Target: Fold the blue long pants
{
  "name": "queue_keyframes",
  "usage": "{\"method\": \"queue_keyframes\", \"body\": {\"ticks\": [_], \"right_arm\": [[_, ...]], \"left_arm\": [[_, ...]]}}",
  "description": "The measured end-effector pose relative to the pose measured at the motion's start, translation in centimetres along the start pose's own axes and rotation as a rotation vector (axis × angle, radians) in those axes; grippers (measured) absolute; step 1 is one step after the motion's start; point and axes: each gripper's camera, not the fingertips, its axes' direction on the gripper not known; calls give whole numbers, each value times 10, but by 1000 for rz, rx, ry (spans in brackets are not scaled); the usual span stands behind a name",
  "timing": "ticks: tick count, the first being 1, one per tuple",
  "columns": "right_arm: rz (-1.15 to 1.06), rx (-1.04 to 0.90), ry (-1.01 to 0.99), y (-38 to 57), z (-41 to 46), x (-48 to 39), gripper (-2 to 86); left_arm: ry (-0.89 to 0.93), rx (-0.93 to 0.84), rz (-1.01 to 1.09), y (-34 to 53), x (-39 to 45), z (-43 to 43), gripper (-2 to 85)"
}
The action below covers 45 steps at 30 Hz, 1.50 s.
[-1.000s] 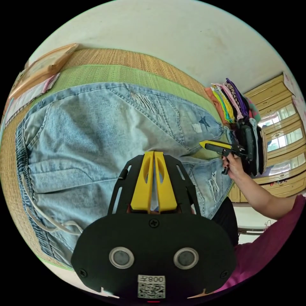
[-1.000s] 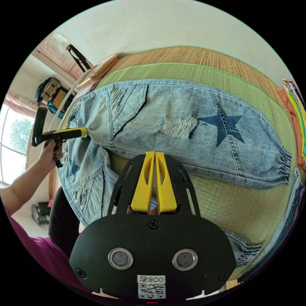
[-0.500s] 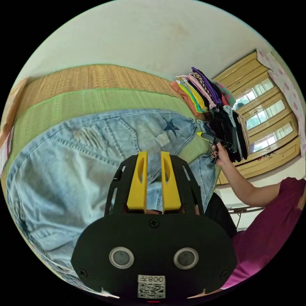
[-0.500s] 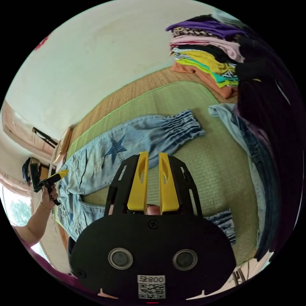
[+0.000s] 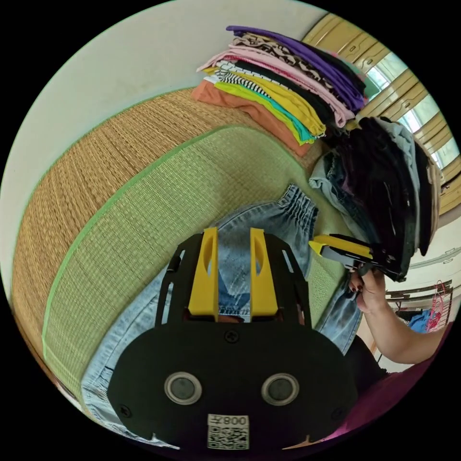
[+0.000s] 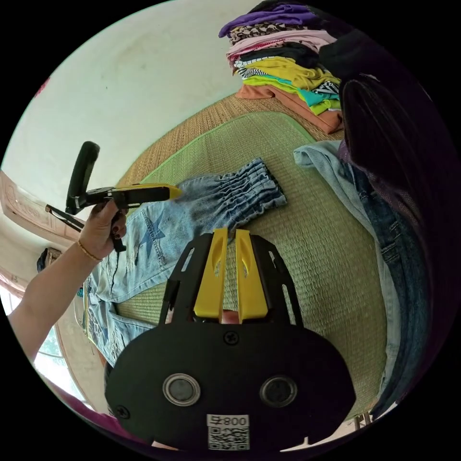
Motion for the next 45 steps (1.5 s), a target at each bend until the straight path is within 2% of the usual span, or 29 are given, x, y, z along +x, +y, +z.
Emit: {"method": "queue_keyframes", "body": {"ticks": [1,3,6,10,13,16,21,25,27,30,33,38,45], "right_arm": [[-3,-2,-18,2,-1,4,25],[-3,0,-62,5,-4,11,14],[-44,9,-88,13,-17,15,6],[-104,98,-118,34,-64,10,2],[-79,60,-42,42,-62,18,3],[-5,-54,-92,45,-49,36,4],[1,-3,-50,75,-86,36,14],[-22,-14,32,127,-126,28,46],[-26,-27,117,152,-142,24,55],[16,-81,193,188,-152,27,63],[72,-135,122,203,-144,30,57],[58,-164,70,198,-132,7,3],[75,-123,108,197,-156,-4,-5]], "left_arm": [[-31,-42,1,-11,9,15,40],[-118,-10,11,-18,23,21,16],[-44,-6,35,-30,41,26,6],[54,114,37,-39,66,14,3],[18,16,49,-50,83,39,6],[-3,-32,67,-52,101,50,15],[65,-19,121,-51,129,42,43],[277,-17,176,-21,164,38,72],[302,-58,221,2,182,41,78],[243,-131,230,42,199,48,78],[251,-188,177,68,198,53,63],[217,-188,142,82,199,36,29],[188,-159,143,102,193,2,20]]}}
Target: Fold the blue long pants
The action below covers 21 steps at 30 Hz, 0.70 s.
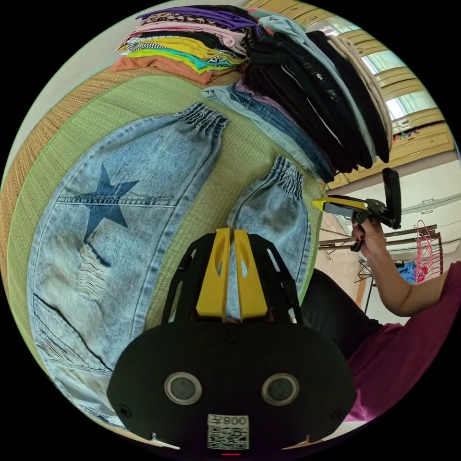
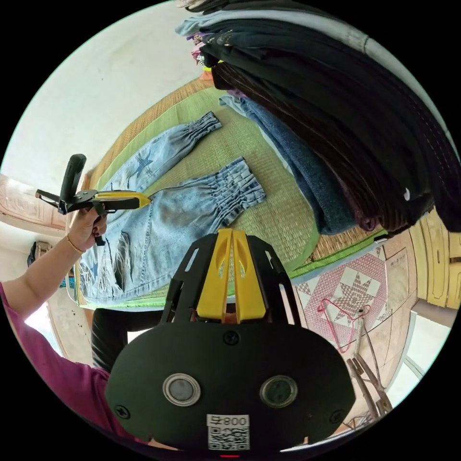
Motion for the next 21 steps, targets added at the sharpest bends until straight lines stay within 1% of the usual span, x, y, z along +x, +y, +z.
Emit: {"method": "queue_keyframes", "body": {"ticks": [1,3,4,7,9,12,14,15,16,18,21], "right_arm": [[-6,-12,13,-2,1,-2,-5],[-11,-59,50,-5,6,-9,-4],[-14,-46,49,-4,2,-16,-4],[-67,8,27,-4,-8,-44,-3],[-123,17,-5,-9,-6,-65,-2],[-209,-15,-23,-21,11,-105,-1],[-257,-37,7,-28,29,-135,-1],[-263,-58,21,-30,35,-141,-1],[-273,-92,40,-32,47,-151,-1],[-278,-88,71,-34,52,-163,-1],[-265,-79,62,-41,45,-178,0]], "left_arm": [[-10,-24,-8,7,-5,2,23],[10,-14,-43,22,-14,-3,27],[44,14,-69,36,-20,-14,29],[57,119,-94,79,-32,-56,29],[8,158,-135,108,-47,-81,26],[-65,187,-277,159,-89,-113,12],[-126,142,-360,189,-114,-117,7],[-108,85,-382,207,-126,-113,5],[-81,147,-392,230,-133,-121,3],[-37,151,-427,257,-141,-132,2],[-2,237,-428,314,-143,-166,1]]}}
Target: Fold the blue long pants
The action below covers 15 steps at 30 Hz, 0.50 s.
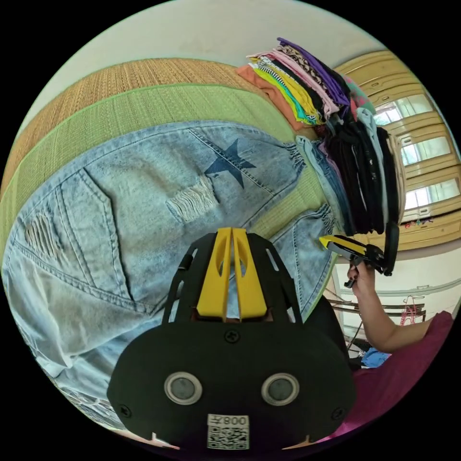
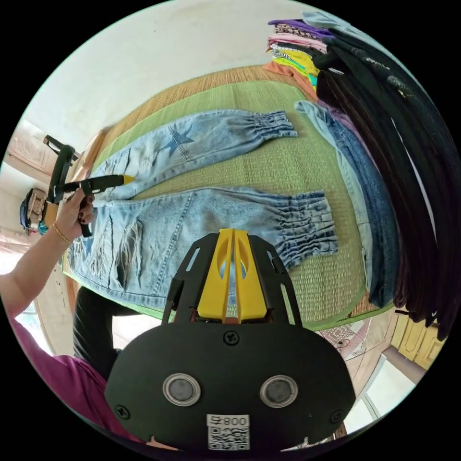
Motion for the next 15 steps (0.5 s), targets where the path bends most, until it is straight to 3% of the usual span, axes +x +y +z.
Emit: {"method": "queue_keyframes", "body": {"ticks": [5,15], "right_arm": [[-89,56,-119,-31,-15,-59,0],[-599,-151,-352,-67,38,-306,1]], "left_arm": [[82,138,-94,115,-68,-98,1],[-307,199,-692,448,-277,-291,1]]}}
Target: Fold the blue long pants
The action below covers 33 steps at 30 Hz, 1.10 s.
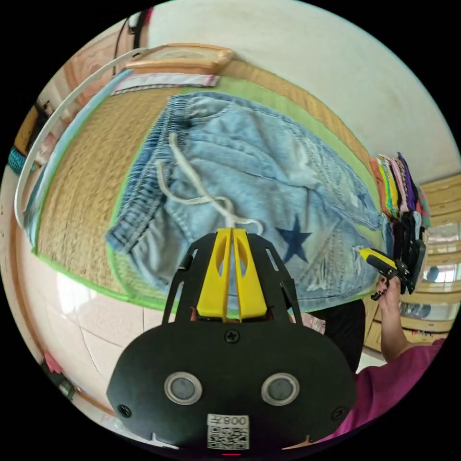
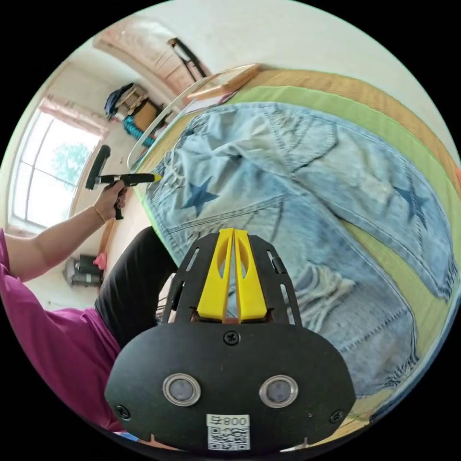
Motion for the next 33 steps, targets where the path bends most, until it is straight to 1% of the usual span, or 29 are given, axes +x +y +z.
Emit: {"method": "queue_keyframes", "body": {"ticks": [1,2,4,6,8,10,11,16,20,23,25,29,33], "right_arm": [[-50,-37,-24,-16,17,-22,1],[-96,-76,-45,-29,33,-43,1],[-162,-136,-48,-46,57,-73,1],[-220,-205,-27,-60,83,-98,1],[-264,-318,16,-71,116,-120,1],[-268,-288,41,-77,117,-129,1],[-262,-308,23,-81,120,-131,1],[-259,-317,-25,-95,125,-139,1],[-259,-346,-32,-119,129,-142,1],[-256,-355,-48,-133,131,-143,1],[-241,-363,-57,-139,133,-142,1],[-211,-354,-76,-151,136,-141,1],[-212,-354,-84,-161,138,-140,1]], "left_arm": [[-40,5,-61,7,-37,-9,1],[-44,10,-90,10,-54,-12,1],[-22,-7,-169,17,-114,-17,1],[-21,-23,-144,22,-143,-17,1],[-16,-9,-133,26,-163,-26,1],[-21,-9,-108,32,-188,-36,1],[-15,-8,-108,35,-196,-38,1],[77,6,-129,48,-263,-59,3],[129,81,-82,38,-288,-85,11],[221,98,-41,17,-303,-89,30],[298,66,-2,-2,-309,-78,47],[328,9,23,-20,-317,-57,53],[338,-36,3,-37,-334,-42,29]]}}
